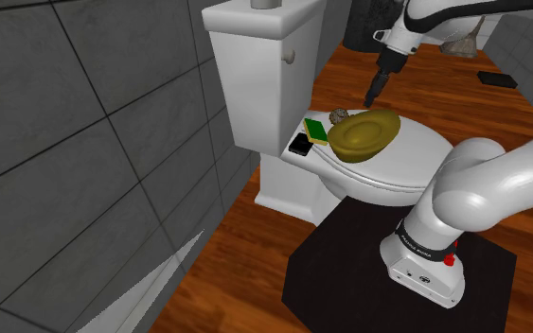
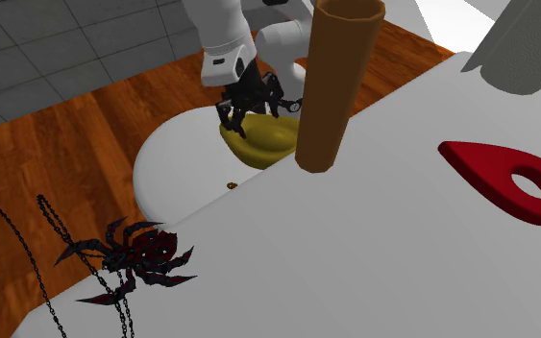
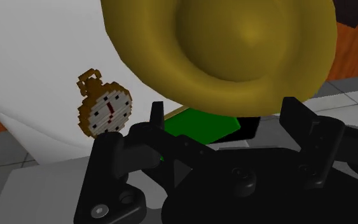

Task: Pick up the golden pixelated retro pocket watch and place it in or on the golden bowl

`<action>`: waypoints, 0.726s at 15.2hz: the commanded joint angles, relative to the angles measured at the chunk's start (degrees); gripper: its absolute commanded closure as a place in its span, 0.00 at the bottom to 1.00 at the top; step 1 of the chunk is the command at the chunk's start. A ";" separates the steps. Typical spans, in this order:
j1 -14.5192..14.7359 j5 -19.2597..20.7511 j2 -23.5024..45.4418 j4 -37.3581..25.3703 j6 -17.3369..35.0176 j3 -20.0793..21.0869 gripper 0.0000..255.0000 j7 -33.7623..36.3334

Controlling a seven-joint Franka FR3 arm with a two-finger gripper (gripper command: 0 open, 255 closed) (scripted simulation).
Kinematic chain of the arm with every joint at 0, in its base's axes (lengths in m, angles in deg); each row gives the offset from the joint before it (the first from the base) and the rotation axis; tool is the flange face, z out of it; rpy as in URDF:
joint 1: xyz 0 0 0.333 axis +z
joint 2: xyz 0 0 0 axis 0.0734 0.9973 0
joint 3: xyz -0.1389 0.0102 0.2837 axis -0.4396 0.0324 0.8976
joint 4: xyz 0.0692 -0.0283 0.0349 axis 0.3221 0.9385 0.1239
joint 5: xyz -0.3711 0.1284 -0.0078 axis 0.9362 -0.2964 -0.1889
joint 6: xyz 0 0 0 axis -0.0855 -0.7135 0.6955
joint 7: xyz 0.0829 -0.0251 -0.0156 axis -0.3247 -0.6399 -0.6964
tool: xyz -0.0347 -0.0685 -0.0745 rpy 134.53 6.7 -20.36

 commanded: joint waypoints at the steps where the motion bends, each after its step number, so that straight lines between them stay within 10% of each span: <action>1: 2.40 -0.88 3.59 -1.45 2.99 -5.16 0.00 -5.56; 7: 15.30 -8.93 15.72 -7.71 9.56 -24.00 0.00 -23.86; 11: 36.48 -21.02 26.35 -14.30 10.50 -47.91 0.00 -39.43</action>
